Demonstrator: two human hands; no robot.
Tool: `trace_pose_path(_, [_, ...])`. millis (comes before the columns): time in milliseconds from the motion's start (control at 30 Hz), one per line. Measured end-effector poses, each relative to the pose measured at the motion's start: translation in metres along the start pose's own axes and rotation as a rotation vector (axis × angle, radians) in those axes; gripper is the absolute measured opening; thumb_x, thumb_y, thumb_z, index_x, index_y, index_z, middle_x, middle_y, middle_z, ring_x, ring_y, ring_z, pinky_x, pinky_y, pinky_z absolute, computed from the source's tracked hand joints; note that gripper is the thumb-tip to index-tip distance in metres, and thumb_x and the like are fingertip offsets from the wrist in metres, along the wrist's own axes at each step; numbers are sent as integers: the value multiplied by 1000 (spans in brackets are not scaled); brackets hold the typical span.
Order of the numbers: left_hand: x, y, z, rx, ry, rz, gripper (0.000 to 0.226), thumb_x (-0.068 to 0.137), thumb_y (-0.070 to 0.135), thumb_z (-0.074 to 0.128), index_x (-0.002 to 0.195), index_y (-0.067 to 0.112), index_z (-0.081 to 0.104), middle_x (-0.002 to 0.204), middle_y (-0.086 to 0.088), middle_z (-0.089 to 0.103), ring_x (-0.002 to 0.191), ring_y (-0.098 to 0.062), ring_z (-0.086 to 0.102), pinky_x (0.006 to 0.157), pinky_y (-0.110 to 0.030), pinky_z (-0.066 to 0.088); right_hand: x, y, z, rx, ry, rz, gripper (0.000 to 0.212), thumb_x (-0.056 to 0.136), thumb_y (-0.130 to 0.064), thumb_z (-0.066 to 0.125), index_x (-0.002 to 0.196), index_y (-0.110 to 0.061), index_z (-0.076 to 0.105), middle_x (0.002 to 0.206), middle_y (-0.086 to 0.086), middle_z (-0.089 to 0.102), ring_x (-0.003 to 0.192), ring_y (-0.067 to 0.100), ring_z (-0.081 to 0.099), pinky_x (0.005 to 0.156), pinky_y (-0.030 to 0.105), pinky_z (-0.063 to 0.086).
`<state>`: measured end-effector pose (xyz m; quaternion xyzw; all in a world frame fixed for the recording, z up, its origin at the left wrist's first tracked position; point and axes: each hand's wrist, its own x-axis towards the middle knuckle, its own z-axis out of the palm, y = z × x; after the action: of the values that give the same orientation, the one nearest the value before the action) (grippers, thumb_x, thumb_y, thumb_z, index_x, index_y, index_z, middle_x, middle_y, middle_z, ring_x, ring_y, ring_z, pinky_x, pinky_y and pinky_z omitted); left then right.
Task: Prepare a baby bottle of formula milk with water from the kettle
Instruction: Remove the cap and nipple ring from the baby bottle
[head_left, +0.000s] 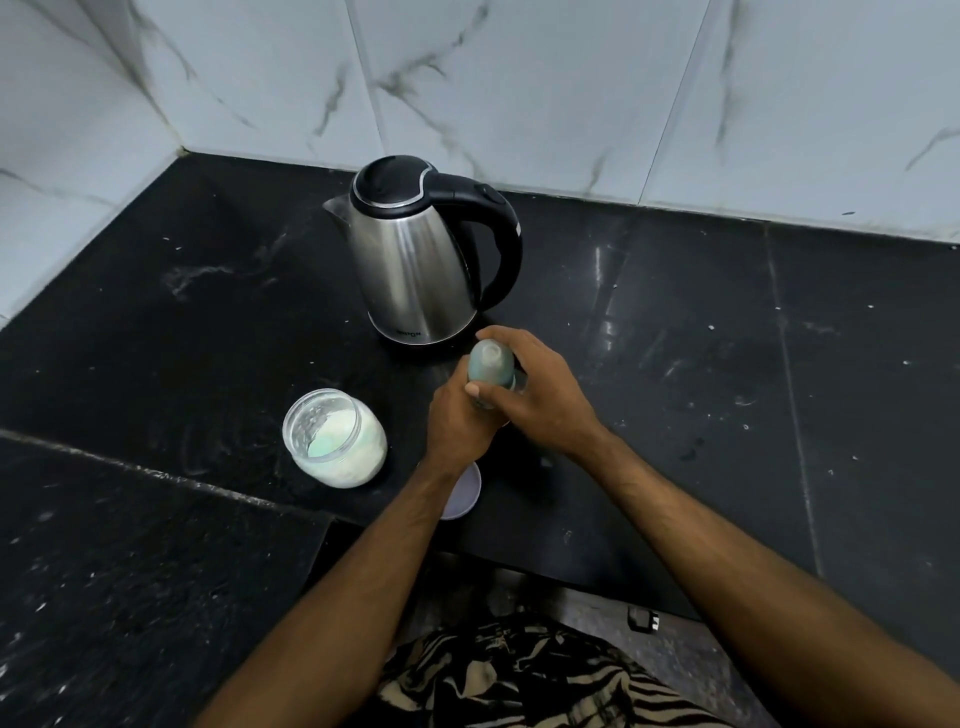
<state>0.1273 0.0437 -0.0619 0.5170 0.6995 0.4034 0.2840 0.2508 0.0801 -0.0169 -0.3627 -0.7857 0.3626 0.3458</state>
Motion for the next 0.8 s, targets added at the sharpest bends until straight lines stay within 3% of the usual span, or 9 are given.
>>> trace_pose_path(100, [1, 2, 2, 40, 8, -6, 50, 83, 22, 78, 127, 17, 56, 105, 18, 58, 95, 6, 56, 82, -10, 48, 8, -12, -5, 114, 82, -47, 55, 83, -20, 77, 131, -7, 52, 125, 2, 60, 113, 14, 60, 94, 35, 53])
trace_pose_path(200, [1, 0, 1, -30, -19, -43, 50, 78, 27, 84, 116, 32, 52, 97, 30, 56, 86, 20, 57, 76, -3, 44, 26, -25, -20, 169, 154, -72, 53, 82, -17, 78, 128, -6, 53, 120, 4, 62, 109, 17, 63, 89, 30, 55])
trace_pose_path(333, [1, -4, 0, -74, -17, -47, 48, 74, 30, 87, 111, 32, 56, 95, 20, 64, 90, 7, 62, 81, -15, 49, 27, -8, -38, 117, 257, 1, 52, 82, -25, 78, 126, -13, 53, 119, -3, 60, 108, 12, 61, 89, 30, 54])
trace_pose_path(467, [0, -6, 2, -114, 9, -21, 48, 72, 26, 88, 111, 27, 60, 93, 18, 67, 84, 10, 63, 78, -11, 49, 11, 37, -53, -14, 336, 151, 55, 80, -32, 79, 126, -17, 53, 121, -8, 59, 109, 9, 59, 93, 33, 52])
trace_pose_path(633, [1, -10, 3, -108, 17, -8, 45, 72, 26, 89, 107, 26, 60, 92, 16, 67, 83, 7, 64, 79, -17, 52, -9, 81, -80, -113, 443, 352, 52, 78, -29, 80, 121, -18, 53, 111, -8, 60, 99, 8, 56, 88, 31, 52])
trace_pose_path(800, [2, -12, 4, -103, 33, -3, 47, 71, 25, 89, 109, 21, 62, 94, 12, 68, 86, -3, 65, 83, -24, 54, -21, 108, -83, -159, 396, 450, 54, 78, -30, 79, 122, -18, 50, 113, -2, 60, 101, 15, 59, 86, 33, 53])
